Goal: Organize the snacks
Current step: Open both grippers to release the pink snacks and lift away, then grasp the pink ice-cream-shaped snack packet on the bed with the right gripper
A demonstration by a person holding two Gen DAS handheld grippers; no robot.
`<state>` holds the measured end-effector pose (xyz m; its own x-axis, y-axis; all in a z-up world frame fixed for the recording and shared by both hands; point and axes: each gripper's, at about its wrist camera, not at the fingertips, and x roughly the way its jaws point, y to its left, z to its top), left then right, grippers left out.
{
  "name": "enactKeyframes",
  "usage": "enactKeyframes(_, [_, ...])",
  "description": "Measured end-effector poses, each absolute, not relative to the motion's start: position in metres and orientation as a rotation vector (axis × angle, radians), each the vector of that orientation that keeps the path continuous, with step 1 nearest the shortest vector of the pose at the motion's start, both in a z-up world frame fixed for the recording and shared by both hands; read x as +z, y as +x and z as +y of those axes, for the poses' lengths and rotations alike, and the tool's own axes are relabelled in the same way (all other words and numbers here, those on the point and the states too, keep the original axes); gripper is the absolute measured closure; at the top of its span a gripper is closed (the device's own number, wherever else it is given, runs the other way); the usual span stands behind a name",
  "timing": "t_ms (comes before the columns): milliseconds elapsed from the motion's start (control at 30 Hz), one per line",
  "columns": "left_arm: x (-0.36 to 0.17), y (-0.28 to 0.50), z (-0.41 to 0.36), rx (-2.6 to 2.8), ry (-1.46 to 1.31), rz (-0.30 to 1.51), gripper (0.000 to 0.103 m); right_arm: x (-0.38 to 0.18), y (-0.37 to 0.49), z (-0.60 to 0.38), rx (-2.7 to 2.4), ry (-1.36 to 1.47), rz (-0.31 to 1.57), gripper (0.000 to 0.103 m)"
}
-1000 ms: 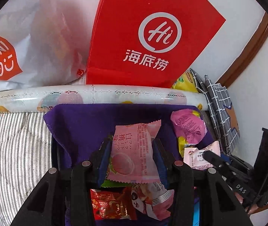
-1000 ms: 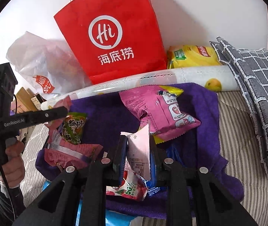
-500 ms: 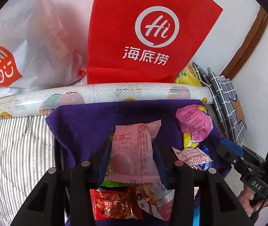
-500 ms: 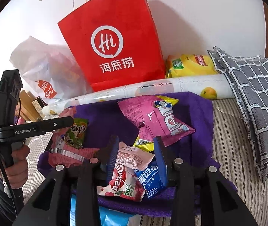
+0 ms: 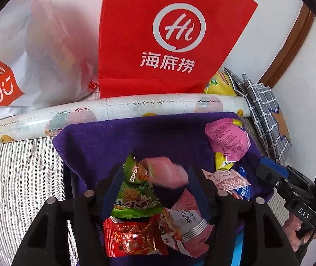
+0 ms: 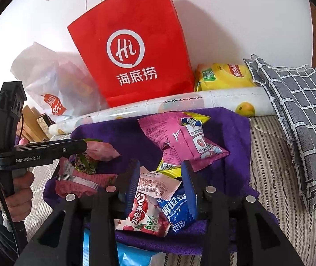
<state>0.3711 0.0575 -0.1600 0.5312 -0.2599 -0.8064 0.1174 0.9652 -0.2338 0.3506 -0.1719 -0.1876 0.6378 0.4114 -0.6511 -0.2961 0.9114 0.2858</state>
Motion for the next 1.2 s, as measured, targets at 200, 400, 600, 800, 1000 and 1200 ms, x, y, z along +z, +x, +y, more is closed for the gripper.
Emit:
enactKeyframes(200, [-0.149,0.365,0.057,-0.230,-0.158,0.969,0.043,-0.178,0.345,-0.177,0.393,0.181,0.751,0.050])
enactKeyframes(400, [-0.132,0.355,0.050,-0.243,-0.144,0.936,0.043,-0.151,0.325,-0.170,0.307,0.110,0.720,0.037])
enactKeyframes(600, [-0.112,0.336,0.037,-0.263,-0.124,0.892,0.043,-0.115,0.287,-0.172,0.210,0.063,0.655,0.020])
enactKeyframes(800, [-0.088,0.312,0.015,-0.284,-0.052,0.829,0.043,-0.092,0.248,-0.184,0.057,0.070,0.620,0.016])
enactKeyframes(1000, [-0.068,0.288,0.004,-0.298,-0.088,0.798,0.043,-0.078,0.214,-0.194,0.039,0.043,0.607,0.016])
enactKeyframes(1200, [-0.066,0.254,0.007,-0.243,-0.086,0.766,0.043,-0.072,0.179,-0.191,0.063,0.009,0.575,0.016])
